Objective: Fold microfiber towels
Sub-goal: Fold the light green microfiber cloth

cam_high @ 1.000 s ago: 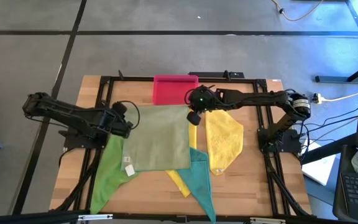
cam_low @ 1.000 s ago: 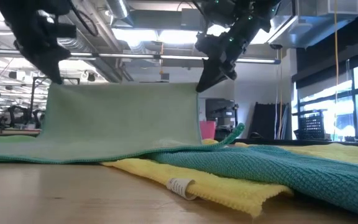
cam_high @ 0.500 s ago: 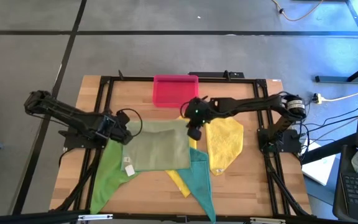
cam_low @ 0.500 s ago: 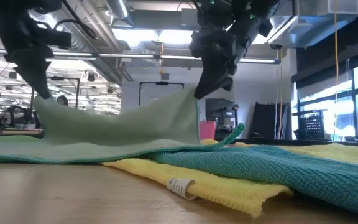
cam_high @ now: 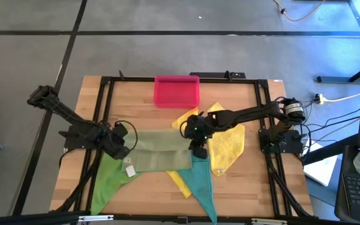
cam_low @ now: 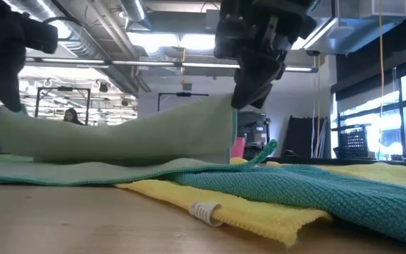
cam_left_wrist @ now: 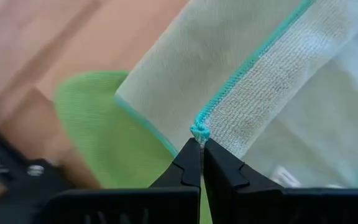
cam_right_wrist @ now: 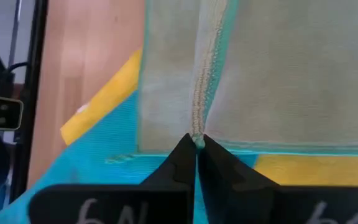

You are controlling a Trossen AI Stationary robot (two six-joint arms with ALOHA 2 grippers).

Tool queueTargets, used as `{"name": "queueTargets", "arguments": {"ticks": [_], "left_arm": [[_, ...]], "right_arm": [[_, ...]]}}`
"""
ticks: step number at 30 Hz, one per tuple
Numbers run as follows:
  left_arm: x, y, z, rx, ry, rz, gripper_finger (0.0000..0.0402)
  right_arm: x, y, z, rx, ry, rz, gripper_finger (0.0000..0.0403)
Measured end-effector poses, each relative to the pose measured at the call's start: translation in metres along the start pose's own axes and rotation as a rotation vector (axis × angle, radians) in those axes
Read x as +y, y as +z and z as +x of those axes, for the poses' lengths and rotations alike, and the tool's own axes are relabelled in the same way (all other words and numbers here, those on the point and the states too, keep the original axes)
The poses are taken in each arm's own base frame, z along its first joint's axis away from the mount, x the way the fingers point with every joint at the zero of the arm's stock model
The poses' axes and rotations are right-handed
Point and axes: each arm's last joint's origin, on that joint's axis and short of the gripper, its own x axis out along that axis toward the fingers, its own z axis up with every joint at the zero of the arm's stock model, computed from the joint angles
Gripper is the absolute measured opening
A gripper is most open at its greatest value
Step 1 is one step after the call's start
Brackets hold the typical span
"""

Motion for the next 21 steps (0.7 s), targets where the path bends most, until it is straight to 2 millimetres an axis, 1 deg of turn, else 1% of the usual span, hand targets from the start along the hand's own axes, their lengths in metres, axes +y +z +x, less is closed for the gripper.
{"name": "queueTargets", "arguments": {"ticks": [5, 13, 16, 21], "left_arm": [[-0.004, -0.01, -0.004, -0.003, -0.037, -0.057, 0.0], [-0.01, -0.02, -0.008, -0.005, -0.085, -0.093, 0.0], [-0.015, -0.023, -0.007, -0.004, -0.105, -0.09, 0.0], [-0.024, -0.028, -0.002, -0.002, -0.111, -0.069, 0.0]], "right_arm": [[0.007, -0.004, 0.005, 0.035, 0.005, -0.007, 0.0009], [0.01, -0.011, 0.019, 0.093, 0.006, -0.007, 0.0025], [0.011, -0.013, 0.023, 0.105, 0.005, 0.009, 0.002], [0.012, -0.013, 0.025, 0.109, 0.014, 0.004, 0.001]]}}
